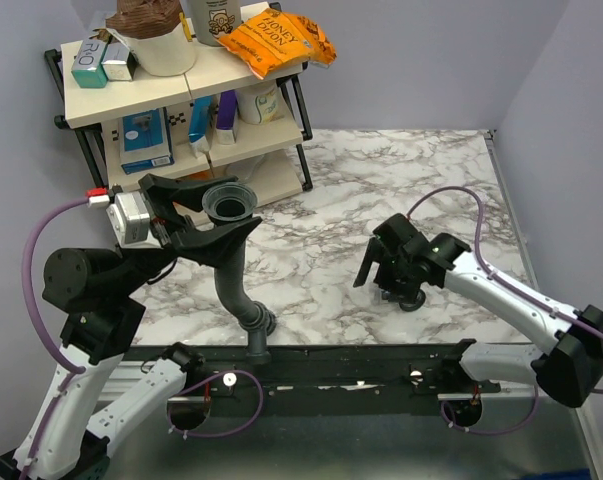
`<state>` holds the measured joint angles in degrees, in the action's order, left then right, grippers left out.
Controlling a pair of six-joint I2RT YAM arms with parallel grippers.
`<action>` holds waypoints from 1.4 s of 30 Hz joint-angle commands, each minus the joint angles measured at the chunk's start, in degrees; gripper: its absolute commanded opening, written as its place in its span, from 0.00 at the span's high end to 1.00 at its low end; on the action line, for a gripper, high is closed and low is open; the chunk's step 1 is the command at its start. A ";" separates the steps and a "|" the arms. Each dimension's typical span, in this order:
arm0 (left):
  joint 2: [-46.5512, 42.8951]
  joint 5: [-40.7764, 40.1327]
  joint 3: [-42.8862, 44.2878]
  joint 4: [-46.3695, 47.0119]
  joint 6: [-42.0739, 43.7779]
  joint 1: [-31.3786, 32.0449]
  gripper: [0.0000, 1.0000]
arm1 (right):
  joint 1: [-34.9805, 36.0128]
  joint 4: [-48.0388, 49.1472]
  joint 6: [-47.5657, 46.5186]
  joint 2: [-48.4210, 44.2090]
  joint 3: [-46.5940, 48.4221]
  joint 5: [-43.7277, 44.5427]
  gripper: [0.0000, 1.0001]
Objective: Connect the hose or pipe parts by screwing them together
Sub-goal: Pick up the adaptor from the center of the board.
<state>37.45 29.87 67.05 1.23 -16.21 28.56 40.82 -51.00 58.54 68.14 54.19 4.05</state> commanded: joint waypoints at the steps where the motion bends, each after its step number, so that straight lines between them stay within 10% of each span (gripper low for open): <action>1: 0.69 1.77 0.80 4.83 -0.84 -0.26 1.00 | 0.14 -8.58 10.97 3.75 -0.41 -1.08 0.01; 19: 0.87 3.70 1.33 2.29 -0.05 -0.34 1.00 | -0.04 -8.76 35.23 6.64 -3.92 10.88 0.01; 42: -2.65 4.50 0.54 -0.27 1.27 -0.26 1.00 | -6.10 -8.94 26.70 22.65 2.32 15.72 0.03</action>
<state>35.62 33.28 67.18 -0.67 -15.57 28.56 34.76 -59.22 85.19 92.16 57.41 15.77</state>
